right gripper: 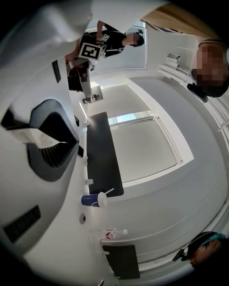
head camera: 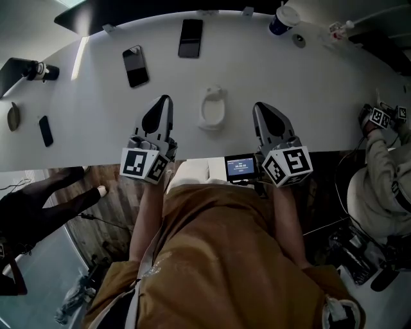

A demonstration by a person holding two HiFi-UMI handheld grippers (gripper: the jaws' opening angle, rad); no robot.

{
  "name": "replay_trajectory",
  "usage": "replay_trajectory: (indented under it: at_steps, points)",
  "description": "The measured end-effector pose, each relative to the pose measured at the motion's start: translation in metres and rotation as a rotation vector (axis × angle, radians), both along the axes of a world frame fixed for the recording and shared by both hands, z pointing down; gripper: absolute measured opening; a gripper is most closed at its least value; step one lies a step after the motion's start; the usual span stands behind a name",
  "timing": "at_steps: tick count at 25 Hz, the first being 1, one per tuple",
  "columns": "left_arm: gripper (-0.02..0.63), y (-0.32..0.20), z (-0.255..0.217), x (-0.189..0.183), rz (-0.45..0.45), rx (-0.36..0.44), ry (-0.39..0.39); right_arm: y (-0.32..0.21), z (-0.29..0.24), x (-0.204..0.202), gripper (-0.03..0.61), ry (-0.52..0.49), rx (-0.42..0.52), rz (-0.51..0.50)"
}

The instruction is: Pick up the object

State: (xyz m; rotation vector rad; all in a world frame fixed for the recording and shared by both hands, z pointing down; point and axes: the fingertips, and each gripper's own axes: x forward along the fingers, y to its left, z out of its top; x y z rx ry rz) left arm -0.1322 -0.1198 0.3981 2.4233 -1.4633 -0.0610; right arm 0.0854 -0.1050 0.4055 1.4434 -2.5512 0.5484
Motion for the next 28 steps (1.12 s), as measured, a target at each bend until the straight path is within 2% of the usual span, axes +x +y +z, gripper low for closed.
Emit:
replay_trajectory:
  at_steps: [3, 8, 17, 22, 28]
  points:
    - [0.008, -0.009, 0.01, 0.004, -0.003, -0.017, 0.012, -0.011, 0.004, 0.002, 0.008, -0.008, -0.009, -0.011]
    - [0.008, -0.011, 0.031, 0.014, 0.017, -0.095, 0.006, -0.012, 0.021, 0.009, 0.008, -0.037, -0.058, -0.026]
    - [0.008, -0.009, 0.067, 0.015, 0.01, -0.239, -0.118, -0.019, 0.043, 0.005, 0.008, -0.053, -0.131, -0.064]
    - [0.008, -0.004, 0.082, 0.025, 0.044, -0.3, -0.084, -0.013, 0.062, -0.001, 0.008, -0.051, -0.191, -0.084]
    - [0.008, -0.003, 0.105, 0.03, 0.058, -0.387, -0.081, -0.01, 0.078, -0.017, 0.008, -0.045, -0.236, -0.123]
